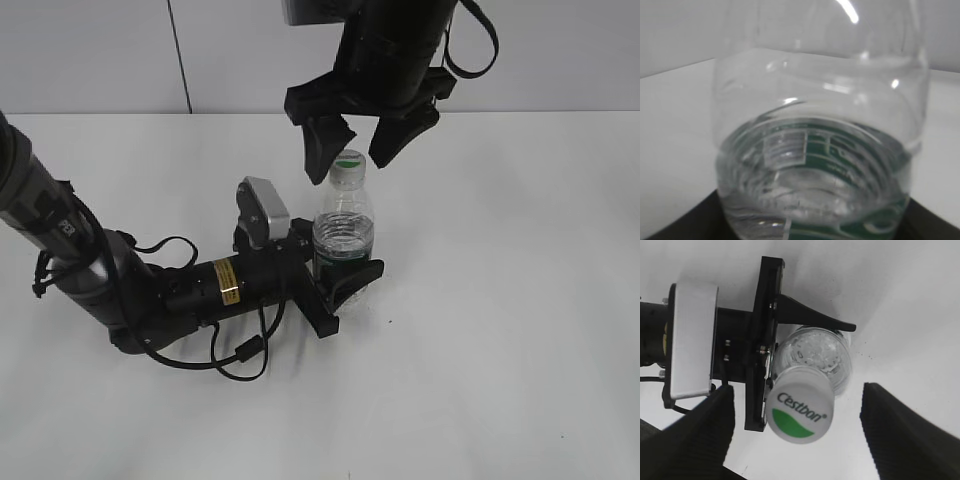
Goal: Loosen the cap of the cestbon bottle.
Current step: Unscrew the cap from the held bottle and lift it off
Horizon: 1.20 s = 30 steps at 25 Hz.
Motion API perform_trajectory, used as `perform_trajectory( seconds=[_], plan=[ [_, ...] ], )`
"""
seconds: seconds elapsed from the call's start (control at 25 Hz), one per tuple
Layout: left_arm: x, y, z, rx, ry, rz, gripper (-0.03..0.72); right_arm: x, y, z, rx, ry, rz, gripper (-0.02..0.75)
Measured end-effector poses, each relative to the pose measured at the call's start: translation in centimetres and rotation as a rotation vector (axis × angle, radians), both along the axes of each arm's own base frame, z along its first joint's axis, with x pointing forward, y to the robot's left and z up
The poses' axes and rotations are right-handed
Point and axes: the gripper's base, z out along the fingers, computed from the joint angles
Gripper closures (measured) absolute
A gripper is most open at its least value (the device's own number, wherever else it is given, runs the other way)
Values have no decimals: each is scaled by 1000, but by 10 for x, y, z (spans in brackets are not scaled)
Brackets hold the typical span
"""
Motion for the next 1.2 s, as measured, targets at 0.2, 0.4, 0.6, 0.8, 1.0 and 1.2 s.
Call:
perform_trajectory(
  seconds=[0.2,0.4,0.6,0.8,1.0,1.2],
  plan=[
    [0,0,0,0,0,0,287,0,0,0,-1,0,1,147],
    [0,0,0,0,0,0,287,0,0,0,-7,-3,2,248],
    [0,0,0,-1,0,1,287,0,-1,0,-20,-14,11,413],
    [0,0,0,-1,0,2,287,0,-1,0,-21,-18,29,440],
    [0,0,0,-1,0,1,287,0,-1,0,-27,-33,81,440],
    [0,0,0,-1,-2,1,287,0,-1,0,-43,-72,221,440]
  ],
)
